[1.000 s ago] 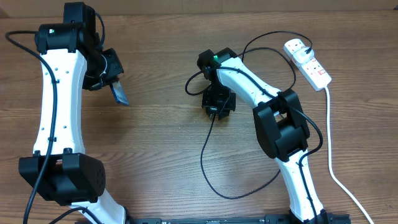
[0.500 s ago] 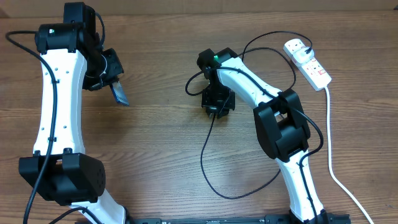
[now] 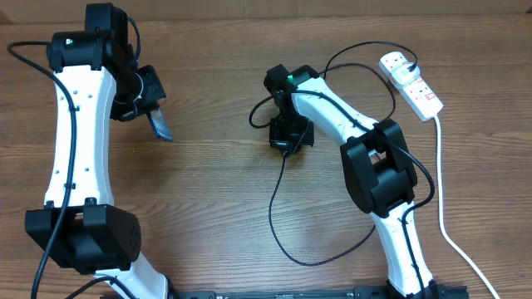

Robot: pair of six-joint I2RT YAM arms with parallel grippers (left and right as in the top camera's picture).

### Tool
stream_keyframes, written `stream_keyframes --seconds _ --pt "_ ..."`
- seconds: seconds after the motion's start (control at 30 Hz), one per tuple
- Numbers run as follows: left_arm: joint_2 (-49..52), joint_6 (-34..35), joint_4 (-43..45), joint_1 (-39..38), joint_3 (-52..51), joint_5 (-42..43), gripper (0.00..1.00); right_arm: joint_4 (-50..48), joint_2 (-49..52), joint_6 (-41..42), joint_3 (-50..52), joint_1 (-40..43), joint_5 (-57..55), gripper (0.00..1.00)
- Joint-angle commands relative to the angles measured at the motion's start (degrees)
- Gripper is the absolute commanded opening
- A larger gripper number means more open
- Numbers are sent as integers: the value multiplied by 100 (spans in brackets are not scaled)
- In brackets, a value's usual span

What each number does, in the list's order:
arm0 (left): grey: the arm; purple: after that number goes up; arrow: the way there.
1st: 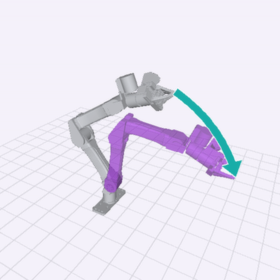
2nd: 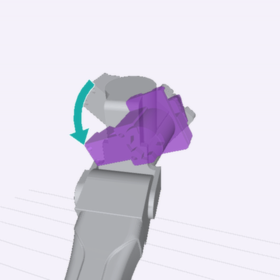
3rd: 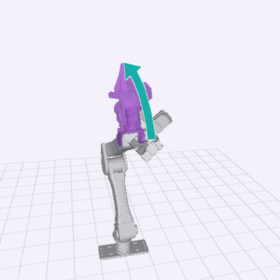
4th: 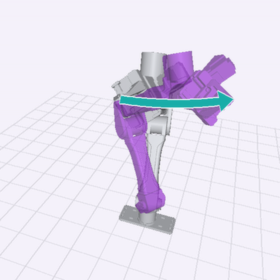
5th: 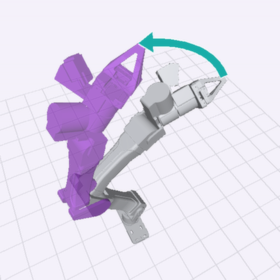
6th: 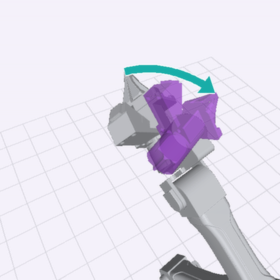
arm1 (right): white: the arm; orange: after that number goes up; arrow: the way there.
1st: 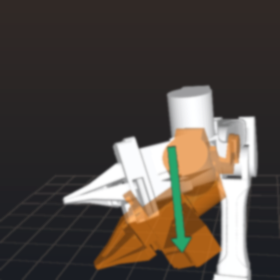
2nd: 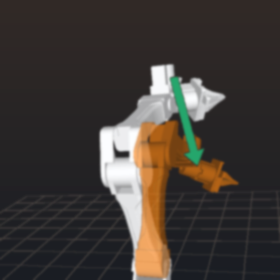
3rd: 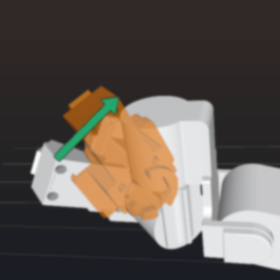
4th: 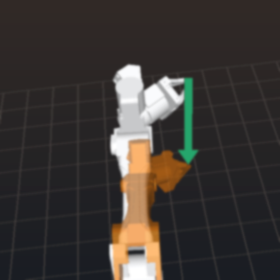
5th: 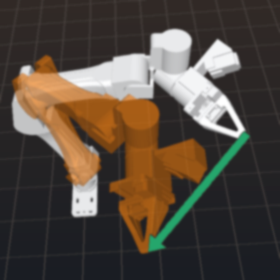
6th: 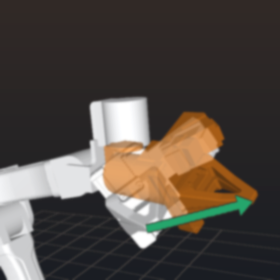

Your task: Plug charger to phone and switch on socket

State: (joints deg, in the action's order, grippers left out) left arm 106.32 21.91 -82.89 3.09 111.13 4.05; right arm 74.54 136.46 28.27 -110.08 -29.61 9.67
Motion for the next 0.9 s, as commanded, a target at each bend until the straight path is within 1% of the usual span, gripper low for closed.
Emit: stream_keyframes --seconds 0.0,0.07,0.13,0.17,0.33,0.43,0.57,0.67,0.8,0.87 --pt "44 -199 114 -11 66 273 4 -109 350 -42 70 7 -83 4" --pt "44 -494 271 -11 66 800 4 -42 286 -275 -107 7 138 4" --pt "44 -841 505 -11 68 1582 4 35 120 -697 -343 7 625 4" --pt "44 -938 581 -9 68 1845 4 79 44 -800 -431 7 782 4" --pt "44 -1491 1268 -4 68 3954 4 361 -684 -1615 -907 -42 1932 4" --pt "44 -1482 1716 2 68 4883 4 378 -1294 -2116 -927 -109 2555 4" --pt "44 -1270 2402 35 68 6151 4 376 -2153 -2590 -927 -264 3145 4" --pt "44 -1248 2765 33 68 6992 4 267 -2660 -2603 -927 -380 3200 4" --pt "44 -1250 2785 28 68 7479 4 85 -3099 -2575 -927 -442 3200 4" --pt "44 -1250 2793 24 68 7733 4 -61 -3213 -2426 -927 -442 3198 4"
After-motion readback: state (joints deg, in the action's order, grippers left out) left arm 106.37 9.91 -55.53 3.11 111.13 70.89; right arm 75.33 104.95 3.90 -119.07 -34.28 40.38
